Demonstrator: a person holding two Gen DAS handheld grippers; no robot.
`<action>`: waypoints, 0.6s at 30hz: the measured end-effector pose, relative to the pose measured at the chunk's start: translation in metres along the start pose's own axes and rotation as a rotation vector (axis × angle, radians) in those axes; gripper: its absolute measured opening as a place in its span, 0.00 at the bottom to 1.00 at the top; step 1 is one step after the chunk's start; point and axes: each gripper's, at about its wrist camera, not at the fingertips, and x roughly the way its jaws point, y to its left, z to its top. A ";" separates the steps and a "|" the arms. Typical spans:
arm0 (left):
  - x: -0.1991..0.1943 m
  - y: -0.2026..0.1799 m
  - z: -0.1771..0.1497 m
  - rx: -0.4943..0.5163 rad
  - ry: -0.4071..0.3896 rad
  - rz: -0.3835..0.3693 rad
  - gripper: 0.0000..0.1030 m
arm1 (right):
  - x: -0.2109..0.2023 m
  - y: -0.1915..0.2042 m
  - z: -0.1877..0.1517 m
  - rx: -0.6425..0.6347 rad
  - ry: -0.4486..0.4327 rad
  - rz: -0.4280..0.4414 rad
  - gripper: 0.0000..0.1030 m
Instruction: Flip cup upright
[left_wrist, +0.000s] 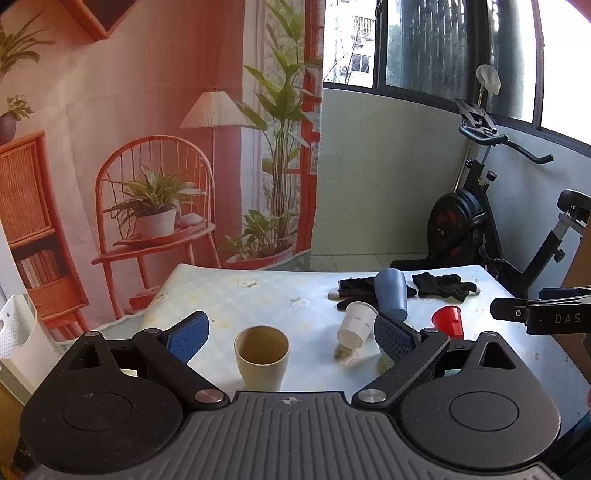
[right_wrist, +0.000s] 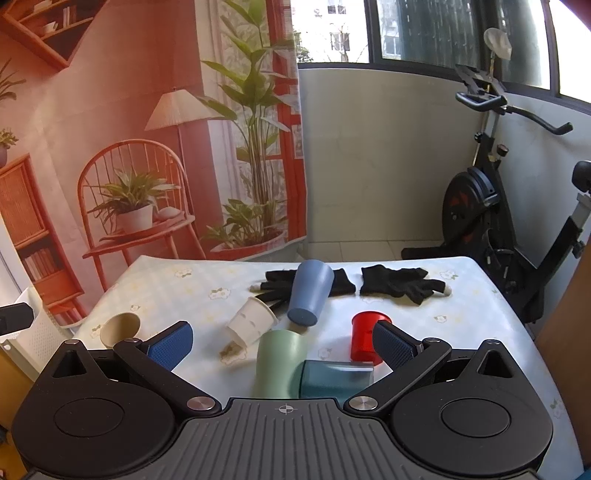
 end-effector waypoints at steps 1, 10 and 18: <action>0.000 0.000 0.000 0.000 0.000 0.000 0.95 | 0.000 0.000 0.000 0.000 0.000 0.000 1.00; -0.002 0.001 0.001 -0.002 -0.009 -0.003 0.95 | 0.000 0.000 0.000 -0.001 -0.001 0.000 1.00; -0.003 0.002 0.000 -0.006 -0.017 -0.009 0.95 | 0.000 0.000 -0.001 0.000 0.000 0.000 1.00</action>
